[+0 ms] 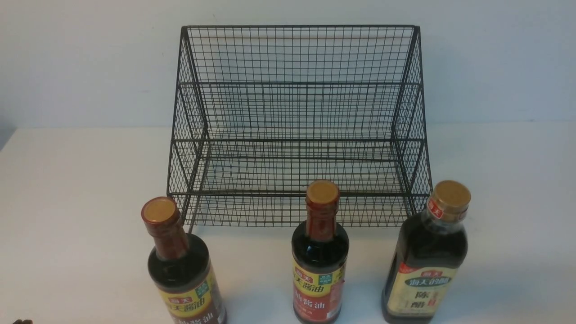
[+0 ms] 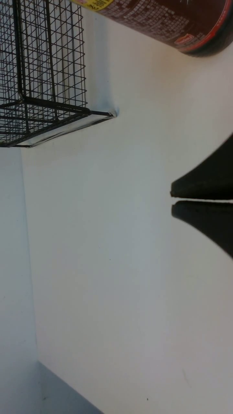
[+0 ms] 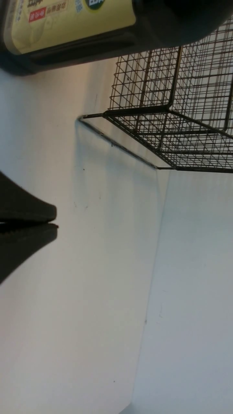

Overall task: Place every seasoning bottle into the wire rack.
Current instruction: Use the right arm to grab the condiment bottle closest to it

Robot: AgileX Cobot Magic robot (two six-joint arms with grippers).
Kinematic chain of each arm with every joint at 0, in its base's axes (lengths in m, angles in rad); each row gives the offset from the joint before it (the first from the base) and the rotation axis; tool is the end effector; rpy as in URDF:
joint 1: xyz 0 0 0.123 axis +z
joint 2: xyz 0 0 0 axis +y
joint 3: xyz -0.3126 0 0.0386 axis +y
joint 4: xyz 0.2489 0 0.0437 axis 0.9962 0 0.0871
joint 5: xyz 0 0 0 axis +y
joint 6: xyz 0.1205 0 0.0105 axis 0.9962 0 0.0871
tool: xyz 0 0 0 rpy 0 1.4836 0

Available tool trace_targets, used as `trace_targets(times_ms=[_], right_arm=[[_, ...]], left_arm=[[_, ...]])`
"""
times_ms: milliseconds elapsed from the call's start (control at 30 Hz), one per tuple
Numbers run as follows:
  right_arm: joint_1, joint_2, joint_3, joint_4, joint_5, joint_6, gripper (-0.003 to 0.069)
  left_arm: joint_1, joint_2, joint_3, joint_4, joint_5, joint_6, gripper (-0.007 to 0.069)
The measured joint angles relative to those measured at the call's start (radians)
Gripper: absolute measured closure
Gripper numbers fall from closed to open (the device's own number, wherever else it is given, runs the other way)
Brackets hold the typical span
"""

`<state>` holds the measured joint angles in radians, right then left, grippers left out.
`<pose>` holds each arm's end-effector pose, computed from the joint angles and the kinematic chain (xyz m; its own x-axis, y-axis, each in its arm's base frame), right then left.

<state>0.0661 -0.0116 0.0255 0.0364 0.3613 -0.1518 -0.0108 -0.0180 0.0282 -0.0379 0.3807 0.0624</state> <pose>0.0522 0.0050 0.1638 -0.2720 -0.1357 -0.9527 -0.1111 0.9878 -0.1090 0.0515 -0.0023 0.1610 -0.2980 0.0304 -0.9541 0.0324 0.9992 0.0218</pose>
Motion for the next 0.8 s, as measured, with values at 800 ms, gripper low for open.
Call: trace_targets(times_ms=[800], right_arm=[[0.0,0.0,0.001,0.856,-0.065,0.078,0.0674]], left_arm=[[0.0,0.0,0.0,0.0,0.0,0.0,0.0629]])
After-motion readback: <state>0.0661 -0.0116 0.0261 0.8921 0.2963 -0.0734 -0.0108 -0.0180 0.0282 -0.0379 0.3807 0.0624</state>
